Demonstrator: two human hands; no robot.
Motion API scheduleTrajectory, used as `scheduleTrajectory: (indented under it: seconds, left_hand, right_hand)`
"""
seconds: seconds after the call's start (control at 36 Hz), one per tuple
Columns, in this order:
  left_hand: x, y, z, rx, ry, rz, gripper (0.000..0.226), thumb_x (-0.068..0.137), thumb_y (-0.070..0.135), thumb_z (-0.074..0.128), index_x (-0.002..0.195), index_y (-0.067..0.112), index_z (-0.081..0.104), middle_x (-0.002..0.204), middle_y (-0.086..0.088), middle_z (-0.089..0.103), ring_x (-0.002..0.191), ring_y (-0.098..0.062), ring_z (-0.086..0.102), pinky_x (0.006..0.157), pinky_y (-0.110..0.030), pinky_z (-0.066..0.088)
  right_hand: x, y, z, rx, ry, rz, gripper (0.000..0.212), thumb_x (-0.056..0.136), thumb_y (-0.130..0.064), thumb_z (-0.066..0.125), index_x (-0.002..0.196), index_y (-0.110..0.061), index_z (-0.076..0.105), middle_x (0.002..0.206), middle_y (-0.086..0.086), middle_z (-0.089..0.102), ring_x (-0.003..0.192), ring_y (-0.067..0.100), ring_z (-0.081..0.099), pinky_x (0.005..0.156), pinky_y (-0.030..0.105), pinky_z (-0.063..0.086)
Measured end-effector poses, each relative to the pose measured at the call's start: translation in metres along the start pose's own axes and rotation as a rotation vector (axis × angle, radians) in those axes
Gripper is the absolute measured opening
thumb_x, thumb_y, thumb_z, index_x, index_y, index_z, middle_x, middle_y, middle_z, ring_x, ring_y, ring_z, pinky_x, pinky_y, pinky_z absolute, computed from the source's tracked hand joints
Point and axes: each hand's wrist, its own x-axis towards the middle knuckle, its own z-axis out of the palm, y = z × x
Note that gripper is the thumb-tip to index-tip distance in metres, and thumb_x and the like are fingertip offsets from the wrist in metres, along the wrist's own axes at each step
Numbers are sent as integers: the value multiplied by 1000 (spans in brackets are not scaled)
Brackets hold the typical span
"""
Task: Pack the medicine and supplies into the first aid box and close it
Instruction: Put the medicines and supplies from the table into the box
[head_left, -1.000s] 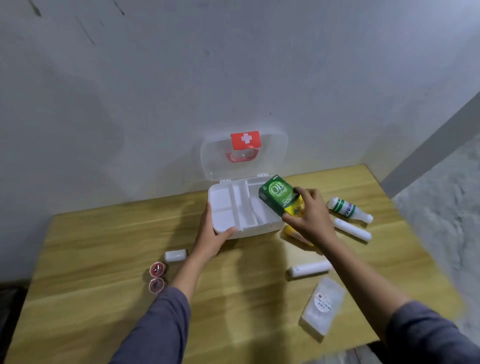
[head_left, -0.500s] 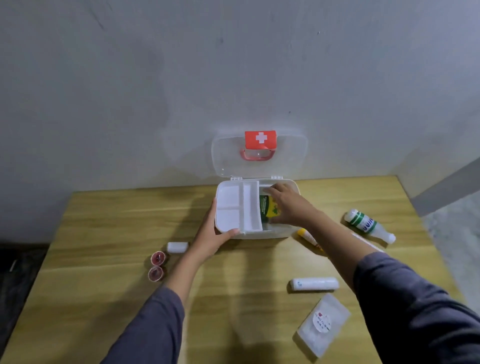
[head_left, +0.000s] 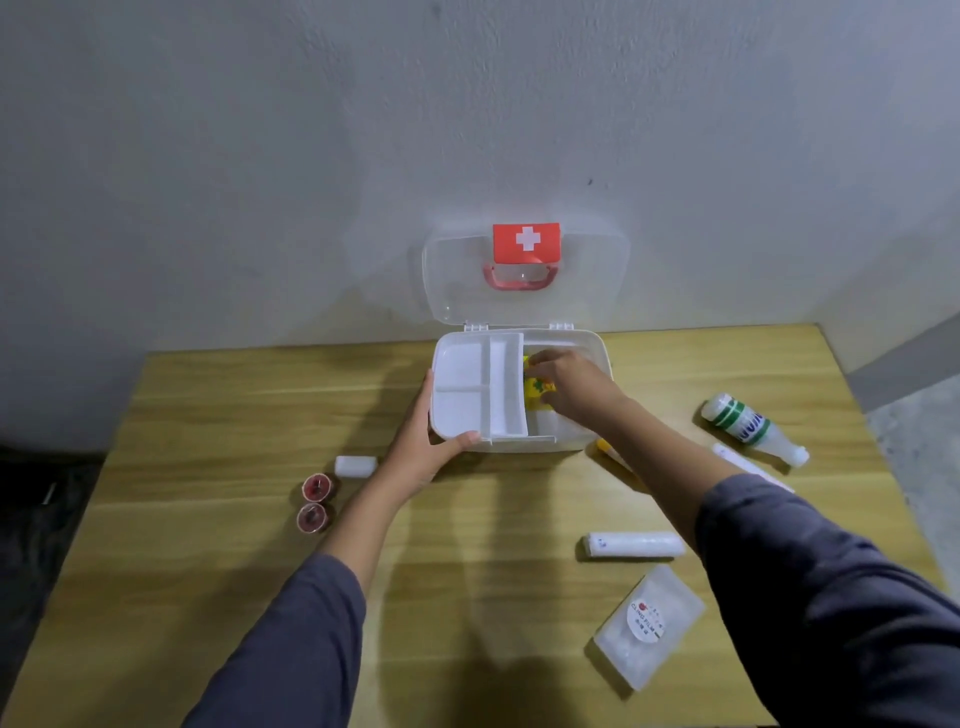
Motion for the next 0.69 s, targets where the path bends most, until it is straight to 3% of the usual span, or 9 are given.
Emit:
scheduleTrajectory:
  seconds: [0.17,0.28,0.39,0.5,0.56,0.69]
  left_hand:
    - [-1,2,1,13,10,1,96,78,23,72,147,28,4,156,5,17,142,-12,19,114,-32,23]
    - [-1,4,0,14,6,8,98,78,23,72,147,27,4,156,5,17,142,-13,19,113,-31,23]
    - [0,3,-1,11,-23,29,99,78,22,72,147,25,2,156,4,15,142,-14,18,114,-31,22]
    - [0,2,-1,22,-30,74,96,79,17,70,147,22,3,154,3,19,140,-13,22,107,-25,23]
    - [0,2,0,44,-25,108,93,81,14,69,147,20,5,151,2,22,137,-11,23,105,-24,23]
    - [2,-1,-1,56,-45,137,92,82,16,68,147,20,3,153,0,21,132,-8,24,107,-27,23]
  right_hand:
    - [0,-3,0,94,68,19,37,78,-2,65,115,-6,65,123,12,62,109,28,58,95,32,45]
    - [-26,-5,-10,232,300,95,30,83,-16,66,112,-6,66,114,12,67,103,27,62,89,33,48]
    - [-73,-12,-16,351,548,246,28,83,-17,67,109,-6,66,111,10,68,102,25,62,84,23,42]
    - [-125,-20,-1,460,734,427,24,82,-14,66,104,-6,65,107,11,65,102,23,59,89,28,43]
    - [-151,-26,16,533,829,555,25,82,-12,66,105,-5,63,107,11,63,104,23,57,90,23,40]
    - [-209,-47,76,626,854,905,47,84,-21,66,125,-6,48,123,14,49,118,26,45,95,27,35]
